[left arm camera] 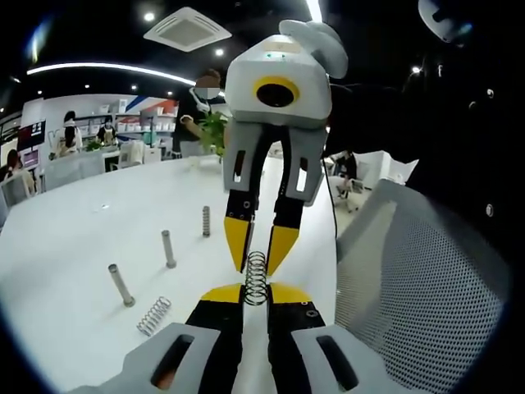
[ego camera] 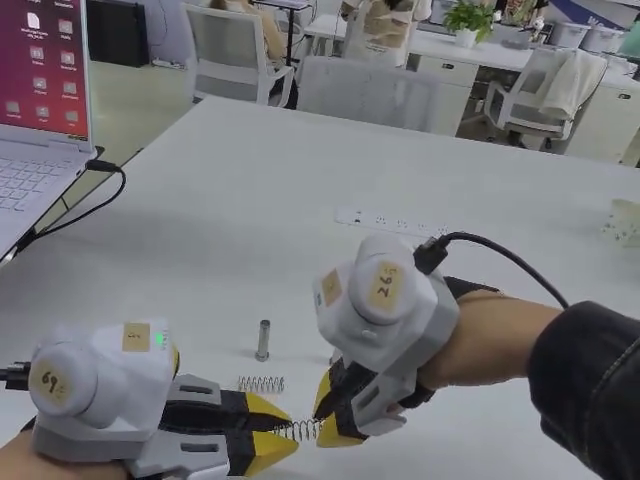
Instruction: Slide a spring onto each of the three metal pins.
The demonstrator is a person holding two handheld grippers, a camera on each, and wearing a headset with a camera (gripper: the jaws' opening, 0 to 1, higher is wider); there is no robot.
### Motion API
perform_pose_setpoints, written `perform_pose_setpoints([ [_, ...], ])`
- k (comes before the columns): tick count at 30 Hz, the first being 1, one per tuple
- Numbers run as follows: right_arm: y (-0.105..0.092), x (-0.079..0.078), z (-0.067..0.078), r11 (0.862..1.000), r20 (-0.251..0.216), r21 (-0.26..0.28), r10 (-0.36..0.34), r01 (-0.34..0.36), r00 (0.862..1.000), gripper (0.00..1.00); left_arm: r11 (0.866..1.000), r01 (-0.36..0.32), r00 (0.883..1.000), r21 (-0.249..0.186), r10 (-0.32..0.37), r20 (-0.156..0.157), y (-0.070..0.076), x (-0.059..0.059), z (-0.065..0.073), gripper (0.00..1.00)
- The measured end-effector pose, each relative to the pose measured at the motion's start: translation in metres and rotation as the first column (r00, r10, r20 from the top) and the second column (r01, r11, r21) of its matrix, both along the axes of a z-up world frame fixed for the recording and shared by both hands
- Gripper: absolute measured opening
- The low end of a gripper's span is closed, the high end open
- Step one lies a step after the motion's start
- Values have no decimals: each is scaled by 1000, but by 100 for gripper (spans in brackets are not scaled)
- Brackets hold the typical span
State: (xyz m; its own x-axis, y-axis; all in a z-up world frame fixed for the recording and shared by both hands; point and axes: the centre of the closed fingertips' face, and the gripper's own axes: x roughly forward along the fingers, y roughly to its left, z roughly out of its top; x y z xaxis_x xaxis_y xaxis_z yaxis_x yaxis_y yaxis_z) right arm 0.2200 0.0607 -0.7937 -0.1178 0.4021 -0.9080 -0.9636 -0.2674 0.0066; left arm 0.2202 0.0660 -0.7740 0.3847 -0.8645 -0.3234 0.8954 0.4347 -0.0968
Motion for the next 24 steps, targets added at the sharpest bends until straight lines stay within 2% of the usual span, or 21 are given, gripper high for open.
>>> perform_pose_setpoints([
  [8, -4, -1, -11, 1000, -22, -13, -9, 9, 1000, 10, 999, 7, 1000, -36, -7, 3, -1, -1, 8, 2],
  [13, -5, -1, -11, 1000, -26, -5, -11, 11, 1000, 9, 999, 4, 1000, -44, -4, -3, -2, -1, 8, 2],
  [24, 3, -2, 12, 999, -28, 47, -26, 27, 999, 9, 1000, 4, 1000, -24, -4, 3, -1, -1, 5, 2],
])
